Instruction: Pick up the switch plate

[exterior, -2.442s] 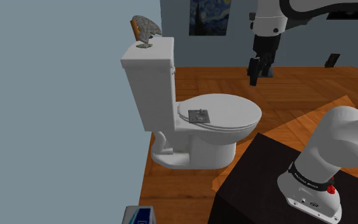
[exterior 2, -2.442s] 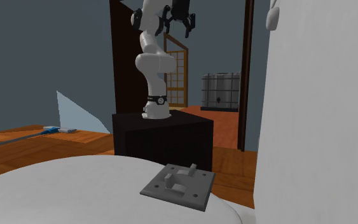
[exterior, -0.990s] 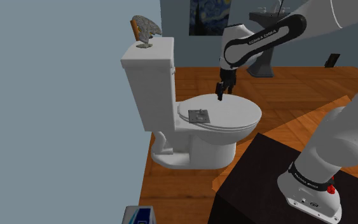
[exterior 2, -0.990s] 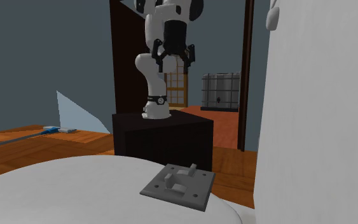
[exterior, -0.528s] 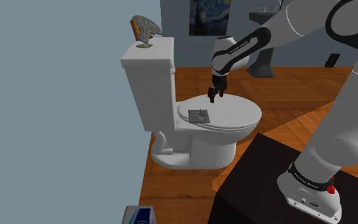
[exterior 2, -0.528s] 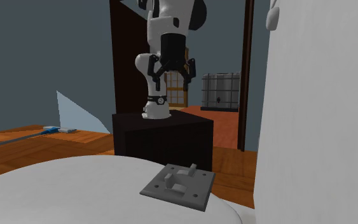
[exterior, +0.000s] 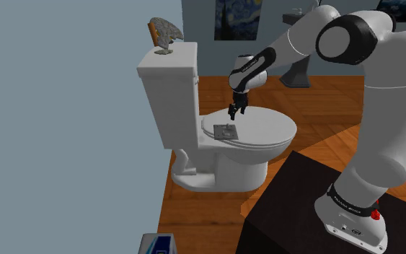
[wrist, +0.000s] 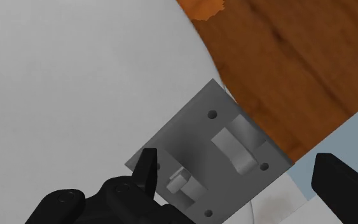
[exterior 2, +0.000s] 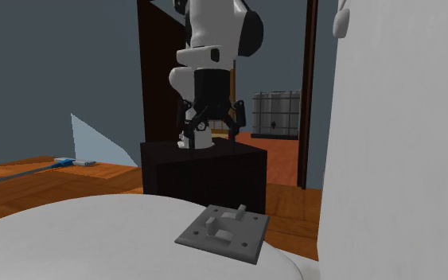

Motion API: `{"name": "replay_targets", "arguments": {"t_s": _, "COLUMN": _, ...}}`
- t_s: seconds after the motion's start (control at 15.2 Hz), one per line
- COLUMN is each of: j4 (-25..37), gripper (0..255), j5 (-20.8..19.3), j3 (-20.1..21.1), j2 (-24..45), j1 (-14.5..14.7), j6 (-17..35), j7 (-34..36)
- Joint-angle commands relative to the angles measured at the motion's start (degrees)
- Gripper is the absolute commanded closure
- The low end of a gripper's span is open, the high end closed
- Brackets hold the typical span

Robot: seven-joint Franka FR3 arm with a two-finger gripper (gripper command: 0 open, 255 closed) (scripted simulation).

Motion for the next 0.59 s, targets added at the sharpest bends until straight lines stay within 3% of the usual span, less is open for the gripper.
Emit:
{"name": "replay_targets", "arguments": {"t_s": 0.0, "j4": 4.15, "gripper": 0, "j5": 1.36, "j3": 0.57, "j2": 4.59, "j1": -0.95, "j6": 0.52, "j7": -1.18}}
{"name": "replay_targets", "arguments": {"t_s": 0.53, "j4": 24.14, "gripper": 0, "j5": 4.48, "j3": 2.8, "j2": 22.72, "j1": -5.09, "j6": -0.97, "j7": -4.16}}
